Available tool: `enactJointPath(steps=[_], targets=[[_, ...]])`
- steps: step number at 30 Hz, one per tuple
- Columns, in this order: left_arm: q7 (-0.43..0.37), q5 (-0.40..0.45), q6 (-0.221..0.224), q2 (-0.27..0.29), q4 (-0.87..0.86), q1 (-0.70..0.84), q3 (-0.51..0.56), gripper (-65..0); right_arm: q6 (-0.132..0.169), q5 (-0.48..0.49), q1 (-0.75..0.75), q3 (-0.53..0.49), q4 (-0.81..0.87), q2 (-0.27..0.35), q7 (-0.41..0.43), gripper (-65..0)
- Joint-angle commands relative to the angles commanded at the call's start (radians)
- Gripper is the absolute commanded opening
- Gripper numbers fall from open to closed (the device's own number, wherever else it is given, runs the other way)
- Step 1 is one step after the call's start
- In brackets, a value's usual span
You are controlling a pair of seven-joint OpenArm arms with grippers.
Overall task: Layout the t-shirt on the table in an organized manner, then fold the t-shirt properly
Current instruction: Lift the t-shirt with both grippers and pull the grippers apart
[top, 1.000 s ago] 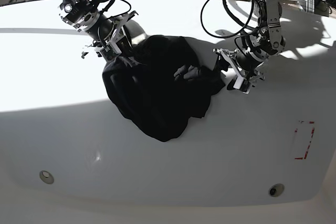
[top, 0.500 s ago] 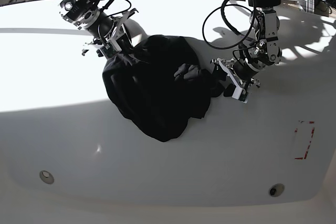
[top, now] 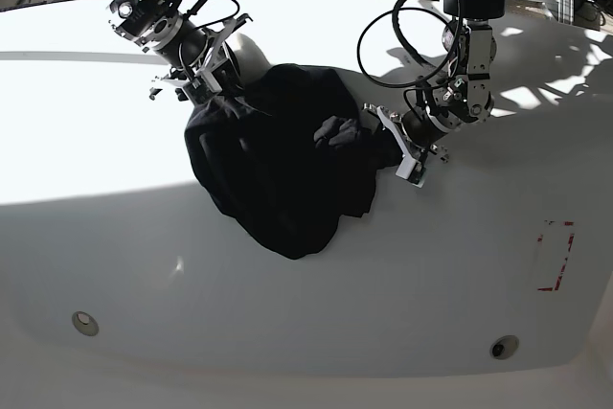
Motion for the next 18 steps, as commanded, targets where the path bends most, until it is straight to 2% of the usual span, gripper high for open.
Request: enactJointPath(steps=[3, 8, 12, 18], targets=[[-0.003, -0.002, 0.015, -0.002, 0.000, 0.002, 0.000, -63.5, 0.000, 0.000, 0.003, 0.031, 0.000, -0.005, 0.002, -65.0], [-0.003, -0.005, 0.015, -0.003, 0.012, 0.002, -0.003, -65.0, 0.000, 0.000, 0.032, 0.084, 0.000, -0.005, 0.002, -65.0], [0.002, -0.006, 0.014, -0.028, 0.098, 0.003, -0.051, -65.0, 0.000, 0.002, 0.064, 0.133, 0.000, -0.006, 0.002, -65.0], [0.012, -0.005, 0.014, -0.032, 0.242, 0.026, -0.112, -65.0, 0.000, 0.002, 0.126, 0.213, 0.000, -0.006, 0.000, -65.0]])
